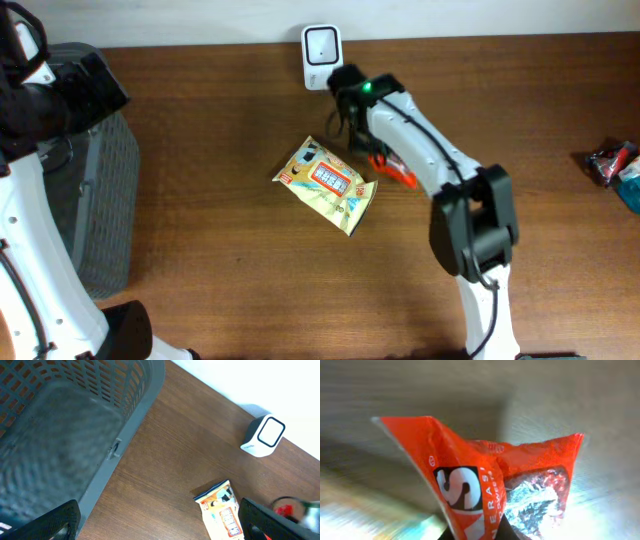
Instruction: Scan the item barcode
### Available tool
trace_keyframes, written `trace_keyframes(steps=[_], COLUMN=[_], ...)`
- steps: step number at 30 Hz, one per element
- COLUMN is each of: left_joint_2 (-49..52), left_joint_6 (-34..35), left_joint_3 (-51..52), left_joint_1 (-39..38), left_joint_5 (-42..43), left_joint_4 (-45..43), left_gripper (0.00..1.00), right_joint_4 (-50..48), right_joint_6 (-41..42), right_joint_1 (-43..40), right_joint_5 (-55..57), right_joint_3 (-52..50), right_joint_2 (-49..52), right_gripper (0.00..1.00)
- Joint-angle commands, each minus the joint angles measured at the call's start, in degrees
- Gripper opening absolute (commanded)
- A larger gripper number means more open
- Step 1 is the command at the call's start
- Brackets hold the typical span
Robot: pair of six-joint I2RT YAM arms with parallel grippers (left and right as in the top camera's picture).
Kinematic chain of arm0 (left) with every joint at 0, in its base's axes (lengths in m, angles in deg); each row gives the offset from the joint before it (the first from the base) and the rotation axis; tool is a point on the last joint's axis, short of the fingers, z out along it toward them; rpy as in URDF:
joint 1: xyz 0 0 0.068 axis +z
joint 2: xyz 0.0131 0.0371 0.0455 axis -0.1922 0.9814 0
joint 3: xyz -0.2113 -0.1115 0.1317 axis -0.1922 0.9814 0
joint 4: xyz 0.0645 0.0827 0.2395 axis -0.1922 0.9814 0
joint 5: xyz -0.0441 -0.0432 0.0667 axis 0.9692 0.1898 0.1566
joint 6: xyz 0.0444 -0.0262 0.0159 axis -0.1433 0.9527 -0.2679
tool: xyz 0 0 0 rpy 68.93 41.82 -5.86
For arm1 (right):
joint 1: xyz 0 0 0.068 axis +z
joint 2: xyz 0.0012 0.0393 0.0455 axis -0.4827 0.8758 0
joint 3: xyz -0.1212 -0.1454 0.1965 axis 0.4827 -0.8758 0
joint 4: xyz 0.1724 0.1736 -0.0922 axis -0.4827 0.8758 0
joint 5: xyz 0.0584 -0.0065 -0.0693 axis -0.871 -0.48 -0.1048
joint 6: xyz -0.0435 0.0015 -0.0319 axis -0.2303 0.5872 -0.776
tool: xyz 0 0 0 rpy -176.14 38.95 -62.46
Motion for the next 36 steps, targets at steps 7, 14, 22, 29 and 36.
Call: trace_keyframes(steps=[7,14,22,29,36], left_joint_2=[-0.02,-0.02,-0.02,-0.02,-0.02], left_joint_6=[0.72,0.74,0.74,0.74,0.74], left_joint_3=[-0.22,-0.22,-0.22,-0.22,-0.22], left_joint_1=[0.24,0.24,0.24,0.24,0.24], left_joint_5=[0.02,0.02,0.02,0.02,0.02], left_joint_4=[-0.07,-0.07,-0.07,-0.07,-0.07], left_gripper=[0.99,0.99,0.99,0.99,0.99], right_joint_4=[-9.9,-19.23,-11.91,-2.93,-2.27], right_joint_6=[-21.44,-15.23,-16.41,-24.2,-24.13], right_joint_1=[-12.87,-24.98,-39.5,-40.98,-29.18], right_joint_5=[-60.94,-68.11,-54.6,-51.78,-22.67], right_joint_3=[-0.83,-13.9,-14.05,-10.19,-10.32], right_joint_2=[-3.85,-1.64,-1.84,-1.84,-1.68], right_gripper=[0.04,0.04,0.54,0.43,0.8])
